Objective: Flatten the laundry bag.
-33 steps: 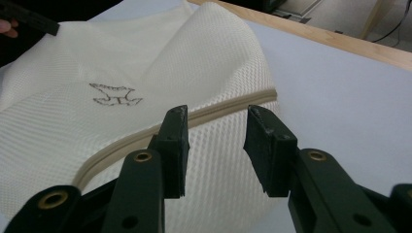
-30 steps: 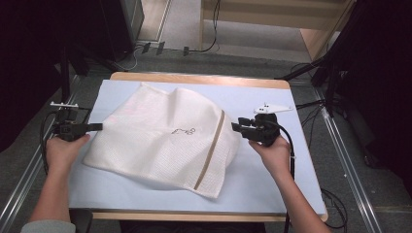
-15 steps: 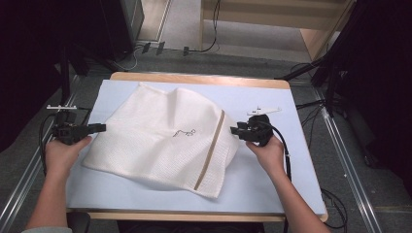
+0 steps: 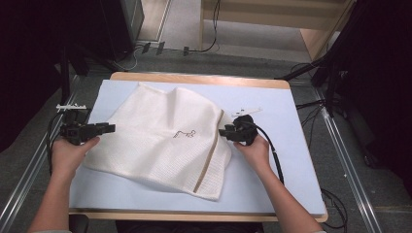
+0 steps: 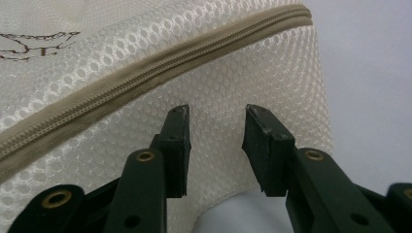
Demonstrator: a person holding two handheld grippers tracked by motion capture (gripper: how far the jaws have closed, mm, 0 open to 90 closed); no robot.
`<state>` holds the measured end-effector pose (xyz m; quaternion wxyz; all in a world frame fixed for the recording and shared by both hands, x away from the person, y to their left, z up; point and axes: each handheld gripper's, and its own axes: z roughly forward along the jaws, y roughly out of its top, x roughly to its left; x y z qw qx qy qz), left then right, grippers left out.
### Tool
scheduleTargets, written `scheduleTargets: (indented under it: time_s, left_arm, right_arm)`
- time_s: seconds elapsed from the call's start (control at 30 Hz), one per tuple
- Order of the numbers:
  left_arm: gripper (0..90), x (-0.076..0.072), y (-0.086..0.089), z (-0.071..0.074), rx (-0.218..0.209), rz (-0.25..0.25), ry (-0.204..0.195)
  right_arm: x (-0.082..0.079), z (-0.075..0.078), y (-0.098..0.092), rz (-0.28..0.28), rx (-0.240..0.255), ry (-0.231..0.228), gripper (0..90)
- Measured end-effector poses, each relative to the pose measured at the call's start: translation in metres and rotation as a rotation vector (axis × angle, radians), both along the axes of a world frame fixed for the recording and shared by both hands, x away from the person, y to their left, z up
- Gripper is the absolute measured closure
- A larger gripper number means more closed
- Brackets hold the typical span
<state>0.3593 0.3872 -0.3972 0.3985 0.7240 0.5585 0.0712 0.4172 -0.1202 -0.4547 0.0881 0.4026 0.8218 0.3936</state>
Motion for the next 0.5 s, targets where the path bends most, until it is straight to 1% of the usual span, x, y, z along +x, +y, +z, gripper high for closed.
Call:
scheduleTargets:
  time_s: [0.03, 0.07, 0.13, 0.2, 0.23, 0.27, 0.3, 0.33, 0.37, 0.4, 0.43, 0.5]
  left_arm:
    - [58.3, 0.000, 0.000, 0.000, 0.000, -0.003, 0.001]
    - [58.2, 0.000, 0.000, 0.000, -0.003, -0.003, 0.000]
    - [58.3, 0.000, 0.000, 0.000, -0.008, -0.003, -0.002]
    - [58.3, 0.001, 0.000, 0.000, -0.010, -0.001, -0.001]
    - [58.2, 0.001, 0.000, 0.000, -0.009, 0.001, 0.000]
    - [58.3, 0.001, 0.000, 0.000, -0.009, -0.002, 0.000]
    - [58.2, 0.001, 0.000, 0.000, -0.008, -0.004, 0.000]
    - [58.2, 0.001, 0.000, 0.000, -0.006, -0.005, 0.003]
    - [58.2, 0.001, -0.001, 0.000, -0.007, -0.004, 0.002]
    - [58.2, 0.001, 0.000, 0.000, -0.007, -0.004, 0.002]
    - [58.2, 0.001, 0.000, -0.001, -0.008, -0.003, 0.000]
    - [58.0, 0.001, 0.001, -0.001, -0.008, -0.001, 0.002]
  right_arm:
    - [0.001, -0.001, 0.000, -0.004, 0.000, -0.001, 64.0]
    - [0.001, 0.000, -0.002, -0.003, -0.004, -0.010, 64.1]
    - [0.002, 0.004, -0.007, -0.021, -0.009, -0.032, 64.2]
    - [0.005, 0.007, -0.015, -0.049, -0.005, -0.059, 63.9]
    - [0.008, 0.006, -0.020, -0.067, 0.000, -0.068, 62.1]
    - [0.011, 0.005, -0.022, -0.080, 0.004, -0.068, 60.1]
    - [0.019, 0.003, -0.025, -0.099, 0.003, -0.057, 54.5]
    - [0.021, 0.002, -0.025, -0.103, 0.006, -0.053, 51.9]
    - [0.026, -0.001, -0.026, -0.115, 0.013, -0.040, 50.6]
    - [0.031, -0.004, -0.025, -0.121, 0.028, -0.028, 50.4]
    - [0.034, -0.007, -0.025, -0.125, 0.051, -0.034, 50.3]
    - [0.037, -0.012, -0.022, -0.115, 0.061, -0.031, 52.0]
